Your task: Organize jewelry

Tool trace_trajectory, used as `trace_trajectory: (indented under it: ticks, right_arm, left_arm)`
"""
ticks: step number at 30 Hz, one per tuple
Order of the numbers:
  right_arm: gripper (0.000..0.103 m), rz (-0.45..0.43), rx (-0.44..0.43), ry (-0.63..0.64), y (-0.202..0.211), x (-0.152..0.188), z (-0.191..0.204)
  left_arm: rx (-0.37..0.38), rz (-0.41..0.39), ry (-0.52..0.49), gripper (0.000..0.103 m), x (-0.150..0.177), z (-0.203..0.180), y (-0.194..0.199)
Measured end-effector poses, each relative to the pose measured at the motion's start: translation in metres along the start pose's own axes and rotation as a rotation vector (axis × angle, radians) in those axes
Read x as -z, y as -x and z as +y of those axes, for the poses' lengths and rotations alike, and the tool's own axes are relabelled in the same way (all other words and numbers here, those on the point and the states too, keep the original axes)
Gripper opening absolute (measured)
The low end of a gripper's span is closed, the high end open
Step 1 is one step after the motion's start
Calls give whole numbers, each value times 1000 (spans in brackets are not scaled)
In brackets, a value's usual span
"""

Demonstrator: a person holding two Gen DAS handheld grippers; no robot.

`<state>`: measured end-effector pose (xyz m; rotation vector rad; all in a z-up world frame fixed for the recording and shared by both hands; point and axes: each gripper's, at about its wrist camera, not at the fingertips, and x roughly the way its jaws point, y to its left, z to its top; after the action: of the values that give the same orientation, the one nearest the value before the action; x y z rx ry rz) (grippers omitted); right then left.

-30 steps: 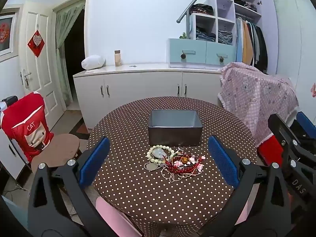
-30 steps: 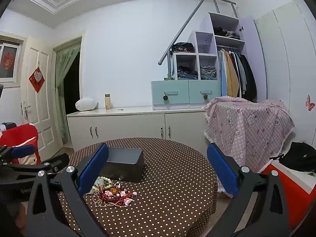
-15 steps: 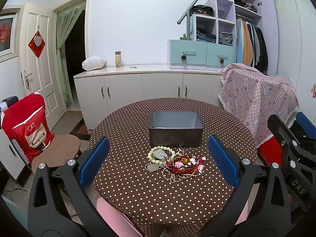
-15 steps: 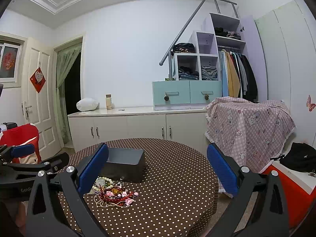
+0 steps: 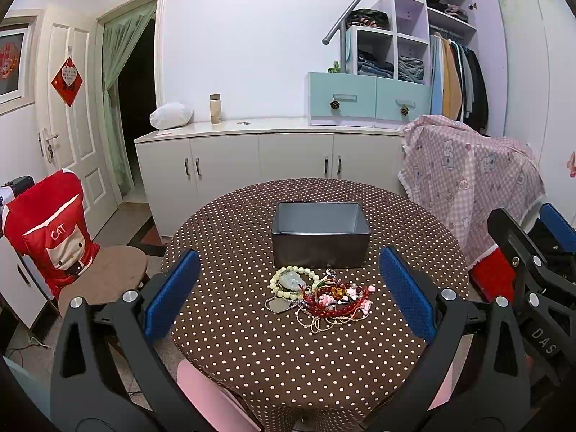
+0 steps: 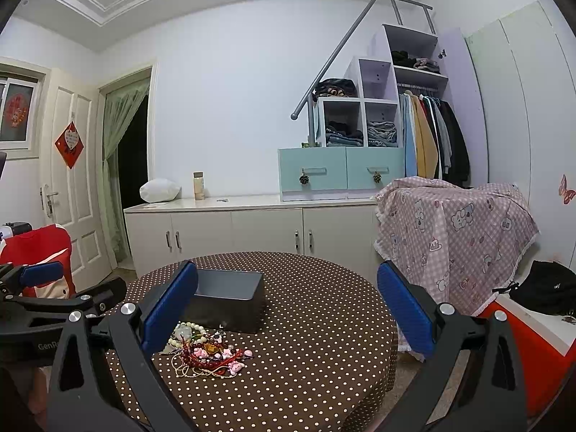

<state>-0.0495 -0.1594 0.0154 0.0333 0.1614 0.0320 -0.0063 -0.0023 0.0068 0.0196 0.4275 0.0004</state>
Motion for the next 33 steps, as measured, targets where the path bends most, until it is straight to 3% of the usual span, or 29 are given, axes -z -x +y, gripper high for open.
trace_trajectory:
  ticks: [33]
  right_arm:
    - [96, 18, -16, 9, 1, 2, 3]
  left_arm:
    - [5, 3, 0, 98, 3, 0, 0]
